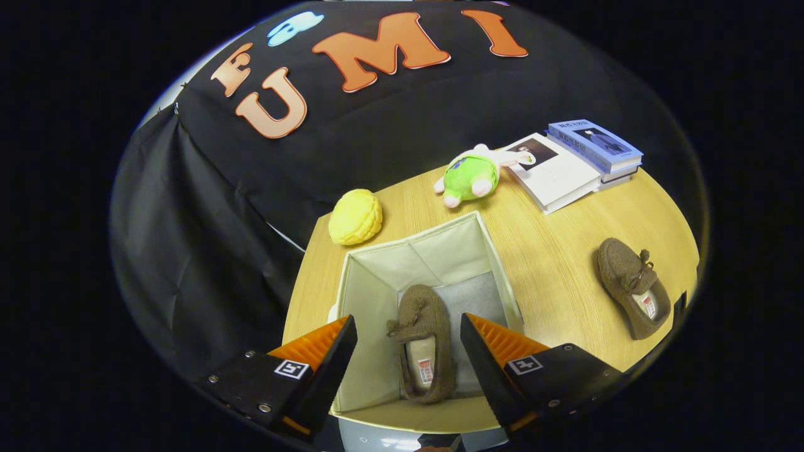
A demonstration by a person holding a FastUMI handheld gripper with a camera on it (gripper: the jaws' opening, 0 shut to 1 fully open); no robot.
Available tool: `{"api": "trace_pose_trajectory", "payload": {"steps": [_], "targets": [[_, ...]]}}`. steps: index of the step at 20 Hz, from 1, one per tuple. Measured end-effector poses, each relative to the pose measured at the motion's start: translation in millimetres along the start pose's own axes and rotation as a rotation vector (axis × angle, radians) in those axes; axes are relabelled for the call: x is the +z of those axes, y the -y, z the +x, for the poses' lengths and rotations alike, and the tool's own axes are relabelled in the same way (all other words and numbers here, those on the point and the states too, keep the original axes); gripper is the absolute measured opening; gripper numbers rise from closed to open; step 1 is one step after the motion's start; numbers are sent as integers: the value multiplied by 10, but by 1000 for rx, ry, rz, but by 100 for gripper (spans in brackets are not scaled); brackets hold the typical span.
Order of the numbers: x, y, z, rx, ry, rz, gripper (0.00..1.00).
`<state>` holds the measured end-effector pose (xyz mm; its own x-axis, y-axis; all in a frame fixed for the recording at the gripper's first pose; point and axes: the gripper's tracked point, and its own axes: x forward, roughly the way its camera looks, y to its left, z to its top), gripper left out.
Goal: Open the storage box then place both shoes into the box .Put the left shoe in first, then the right shoe, with the right side of both shoes facing outward in a uniform manner.
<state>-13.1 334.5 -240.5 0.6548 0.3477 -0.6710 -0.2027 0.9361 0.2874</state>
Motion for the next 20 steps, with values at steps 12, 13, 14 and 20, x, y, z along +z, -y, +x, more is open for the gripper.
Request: {"api": "trace_pose_trajectory", "payload": {"steps": [12, 13, 14, 20], "targets": [[569, 1716, -592, -218, 118, -122, 99], [600, 1877, -645, -235, 124, -121, 98], [635, 2027, -683, -250, 133, -111, 99], [676, 2752, -888, -331, 139, -157, 99]]}}
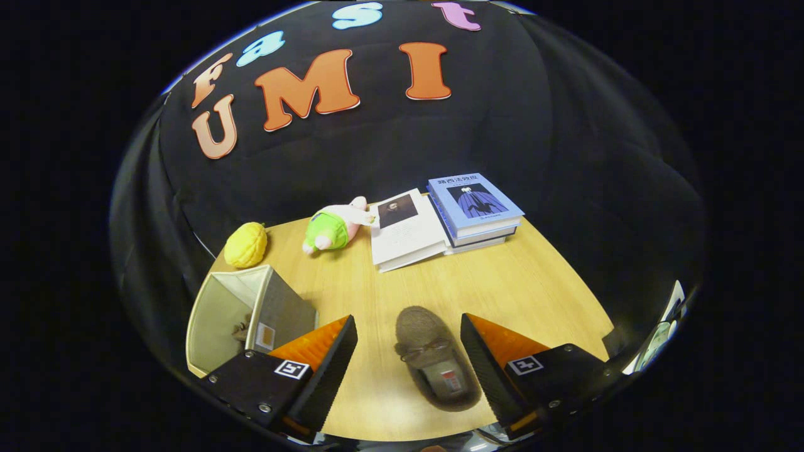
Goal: Open the storage box then place both shoes into the box .Put the left shoe in first, then the right shoe, with the right side of both shoes facing outward in a uniform manner.
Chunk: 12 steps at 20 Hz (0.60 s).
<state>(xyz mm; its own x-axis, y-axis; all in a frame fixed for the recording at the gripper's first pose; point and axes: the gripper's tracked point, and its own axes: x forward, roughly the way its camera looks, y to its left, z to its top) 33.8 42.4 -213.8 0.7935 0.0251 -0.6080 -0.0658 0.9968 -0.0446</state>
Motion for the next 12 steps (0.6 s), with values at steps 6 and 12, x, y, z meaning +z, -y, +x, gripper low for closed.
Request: {"api": "trace_pose_trajectory", "payload": {"steps": [6, 12], "targets": [[-259, 276, 26, -34, -39, -25, 99], [-656, 529, 134, -64, -108, -89, 99]]}}
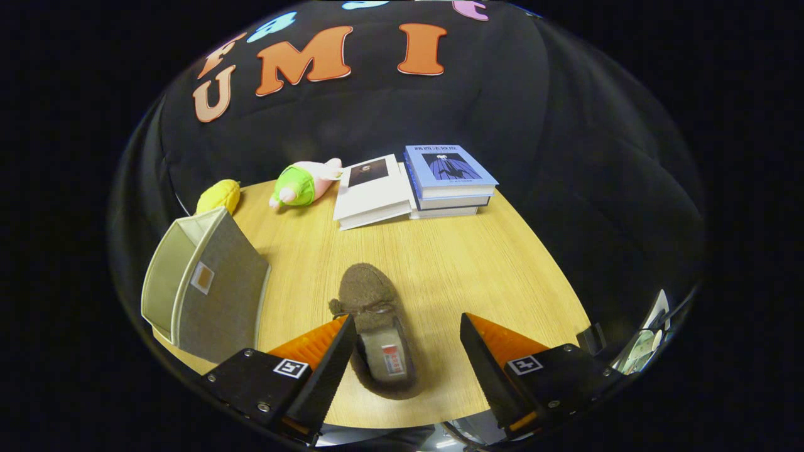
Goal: Open the storage box then place both shoes into the box .Put the left shoe in first, then the right shoe, with the right side of both shoes facing outward in a uniform manner.
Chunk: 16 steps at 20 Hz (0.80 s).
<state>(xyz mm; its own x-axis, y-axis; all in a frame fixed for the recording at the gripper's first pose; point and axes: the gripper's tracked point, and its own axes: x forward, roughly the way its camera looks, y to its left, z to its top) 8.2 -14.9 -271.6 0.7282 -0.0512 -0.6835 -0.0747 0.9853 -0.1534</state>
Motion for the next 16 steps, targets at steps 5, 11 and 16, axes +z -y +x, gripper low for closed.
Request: {"api": "trace_pose_trajectory", "payload": {"steps": [5, 11, 16], "targets": [[-309, 99, 179, -15, -66, 9, 95], [-566, 87, 424, -16, -126, 40, 79], [-615, -57, 618, 16, -162, 93, 55]]}}
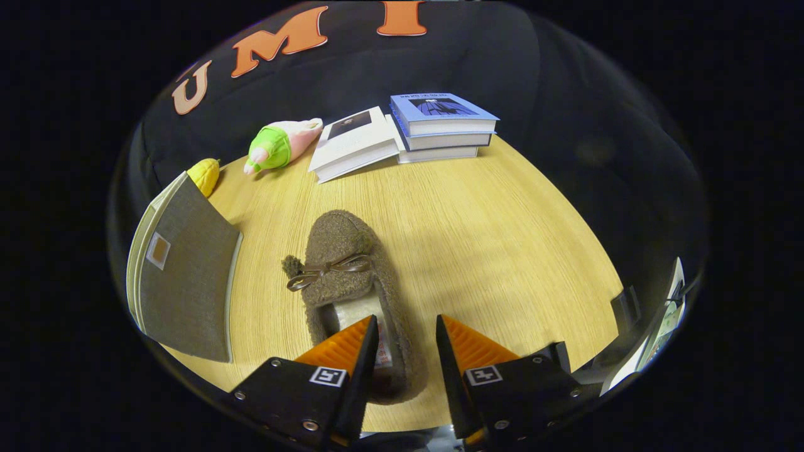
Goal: Open the storage box then place both shoes into the box .Put the left shoe in first, then the right shoe, with the right side of both shoes facing outward in a uniform manner.
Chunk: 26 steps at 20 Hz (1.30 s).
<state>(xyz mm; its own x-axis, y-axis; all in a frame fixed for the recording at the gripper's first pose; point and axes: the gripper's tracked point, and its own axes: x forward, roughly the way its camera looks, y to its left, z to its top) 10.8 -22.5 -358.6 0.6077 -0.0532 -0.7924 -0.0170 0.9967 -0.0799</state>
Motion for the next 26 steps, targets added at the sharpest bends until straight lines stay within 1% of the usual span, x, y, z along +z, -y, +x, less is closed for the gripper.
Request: {"api": "trace_pose_trajectory", "payload": {"steps": [1, 2, 3, 4, 6, 7, 9, 11, 16, 20, 23, 26], "targets": [[-18, -18, 38, 3, -8, 2, 46], [-34, -54, 3, 7, -14, 7, 42], [-27, -56, 14, -1, -13, 9, 35], [-15, -34, 32, -10, -11, 11, 31], [-21, 10, 45, -25, -20, 37, 18], [-18, 16, 45, -28, -27, 63, 8], [-11, 12, 31, -27, -28, 82, 2], [-16, -34, -2, -19, -25, 85, 1], [134, -159, -96, -17, 12, 96, 1], [296, -330, -229, 24, 35, 144, 0], [474, -485, -381, 47, 63, 152, 0], [693, -725, -572, 106, 79, 197, 0]]}}
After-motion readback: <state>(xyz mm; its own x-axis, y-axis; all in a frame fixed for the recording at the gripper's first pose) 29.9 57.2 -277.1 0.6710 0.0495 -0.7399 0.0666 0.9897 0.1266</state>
